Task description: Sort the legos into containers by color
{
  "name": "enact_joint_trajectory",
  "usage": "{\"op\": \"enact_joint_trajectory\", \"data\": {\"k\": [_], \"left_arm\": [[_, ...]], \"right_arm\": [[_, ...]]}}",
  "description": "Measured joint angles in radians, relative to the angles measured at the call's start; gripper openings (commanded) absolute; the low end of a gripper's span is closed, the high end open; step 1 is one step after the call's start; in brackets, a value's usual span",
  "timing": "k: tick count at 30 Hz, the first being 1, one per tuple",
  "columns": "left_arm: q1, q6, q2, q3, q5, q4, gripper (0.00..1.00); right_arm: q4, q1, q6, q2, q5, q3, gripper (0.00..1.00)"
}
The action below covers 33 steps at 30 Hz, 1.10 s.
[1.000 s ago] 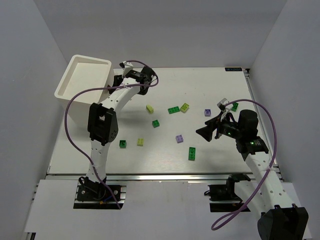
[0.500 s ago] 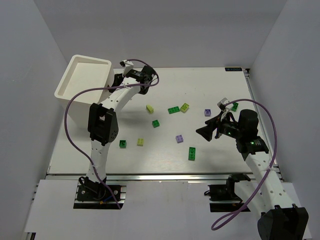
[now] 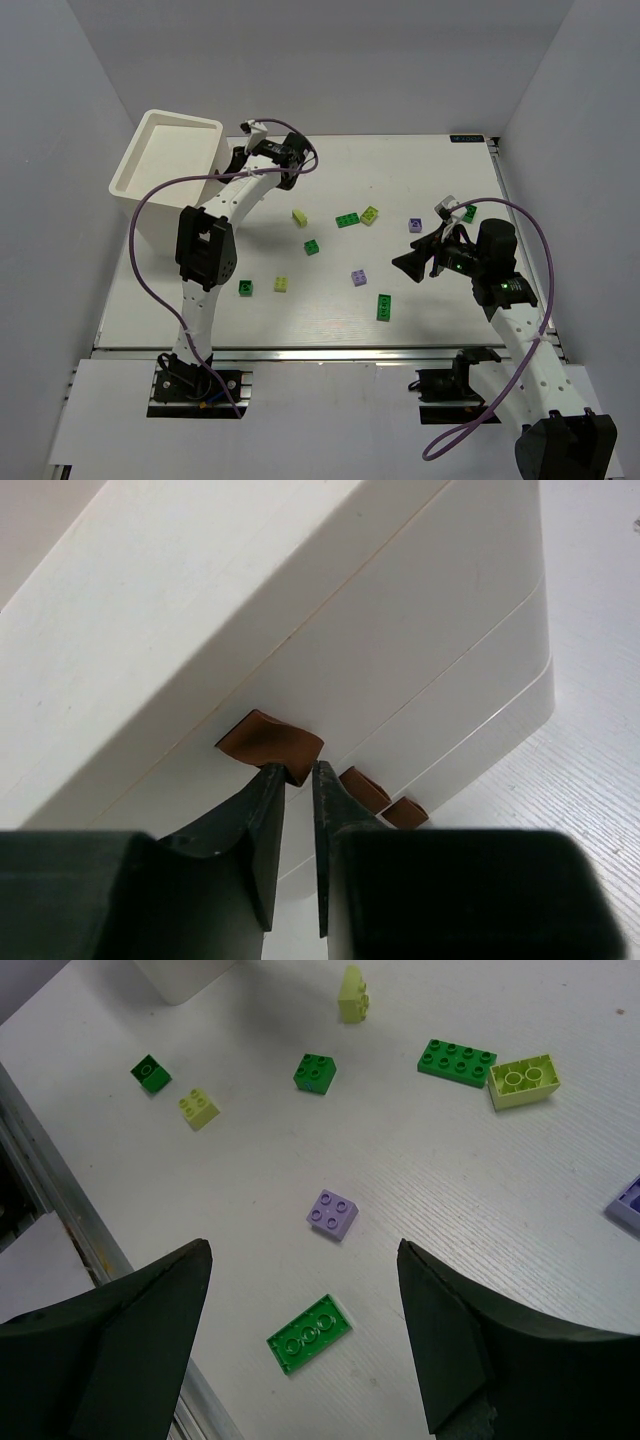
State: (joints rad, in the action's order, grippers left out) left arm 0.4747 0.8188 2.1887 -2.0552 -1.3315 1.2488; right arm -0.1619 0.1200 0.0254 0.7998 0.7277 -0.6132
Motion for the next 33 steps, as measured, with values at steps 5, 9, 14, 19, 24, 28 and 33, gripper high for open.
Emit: {"op": "enact_joint_trajectory", "data": {"k": [5, 9, 14, 19, 24, 28, 33], "left_arm": [[-0.002, -0.001, 0.0, 0.017, -0.015, -0.002, 0.13], [-0.002, -0.003, -0.001, 0.031, -0.022, -0.003, 0.0], [-0.002, -0.006, -0.003, 0.043, -0.027, -0.005, 0.0], [0.007, -0.039, -0.018, 0.07, -0.026, -0.04, 0.0], [0.016, -0.094, -0.06, 0.115, 0.003, -0.107, 0.0], [0.031, -0.186, -0.133, 0.197, 0.047, -0.224, 0.0], [0.068, -0.27, -0.204, 0.243, 0.122, -0.324, 0.0]], "right_arm": [[0.0, 0.0, 0.0, 0.0, 0.0, 0.0, 0.8], [0.0, 0.0, 0.0, 0.001, 0.0, 0.0, 0.8], [0.0, 0.0, 0.0, 0.001, 0.0, 0.0, 0.81], [0.0, 0.0, 0.0, 0.001, 0.0, 0.0, 0.81], [0.0, 0.0, 0.0, 0.001, 0.0, 0.0, 0.81], [0.0, 0.0, 0.0, 0.001, 0.0, 0.0, 0.81], [0.0, 0.0, 0.0, 0.001, 0.0, 0.0, 0.81]]}}
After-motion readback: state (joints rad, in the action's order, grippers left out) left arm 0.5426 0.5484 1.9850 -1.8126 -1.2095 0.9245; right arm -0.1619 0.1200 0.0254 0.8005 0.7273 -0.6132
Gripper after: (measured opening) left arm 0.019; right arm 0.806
